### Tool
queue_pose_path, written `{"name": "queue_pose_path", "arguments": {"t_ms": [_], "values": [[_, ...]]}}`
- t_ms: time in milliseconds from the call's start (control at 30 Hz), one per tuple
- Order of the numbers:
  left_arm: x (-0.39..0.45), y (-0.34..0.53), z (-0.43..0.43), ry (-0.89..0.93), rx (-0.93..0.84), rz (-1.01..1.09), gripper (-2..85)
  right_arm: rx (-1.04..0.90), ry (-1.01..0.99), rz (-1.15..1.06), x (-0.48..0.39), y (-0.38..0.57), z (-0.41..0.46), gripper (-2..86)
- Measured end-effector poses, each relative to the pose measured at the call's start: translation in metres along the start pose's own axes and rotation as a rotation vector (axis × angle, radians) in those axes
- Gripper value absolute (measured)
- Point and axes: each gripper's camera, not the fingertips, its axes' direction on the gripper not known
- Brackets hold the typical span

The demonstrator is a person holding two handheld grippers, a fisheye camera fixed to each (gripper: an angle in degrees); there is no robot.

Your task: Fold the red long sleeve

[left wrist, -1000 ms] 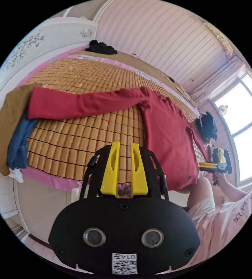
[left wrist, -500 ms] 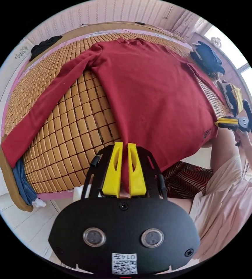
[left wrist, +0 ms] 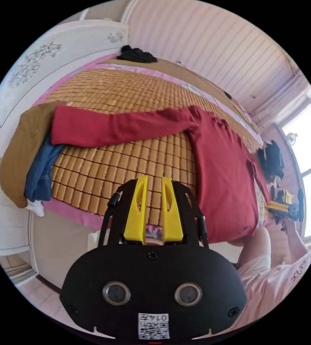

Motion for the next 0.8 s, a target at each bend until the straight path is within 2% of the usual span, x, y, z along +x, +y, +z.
{"name": "queue_pose_path", "arguments": {"t_ms": [67, 167, 267, 367, 467, 567, 667, 800], "values": [[-0.035, -0.007, -0.012, -0.115, 0.108, -0.126, 10.3, 0.143, -0.060, -0.124, -0.026, -0.042, -0.018, 7.8], [-0.069, -0.014, -0.019, -0.175, 0.201, -0.266, 11.8, 0.249, -0.135, -0.309, -0.077, -0.109, -0.029, 8.4], [-0.093, -0.017, -0.014, -0.201, 0.246, -0.380, 13.4, 0.356, -0.099, -0.458, -0.142, -0.170, -0.035, 8.6], [-0.110, -0.023, 0.005, -0.242, 0.220, -0.437, 13.8, 0.359, -0.114, -0.573, -0.203, -0.226, -0.034, 10.5], [-0.132, -0.026, 0.034, -0.157, 0.091, -0.503, 13.1, 0.338, -0.116, -0.616, -0.249, -0.266, -0.025, 11.0], [-0.139, -0.023, 0.034, -0.171, 0.151, -0.508, 11.1, 0.277, -0.112, -0.586, -0.275, -0.290, -0.002, 10.8], [-0.145, -0.021, 0.035, -0.049, 0.169, -0.498, 5.9, 0.236, -0.123, -0.506, -0.278, -0.300, 0.019, 9.3], [-0.148, -0.019, 0.038, -0.033, 0.192, -0.530, 4.3, 0.237, -0.197, -0.478, -0.267, -0.297, 0.024, 7.7]]}}
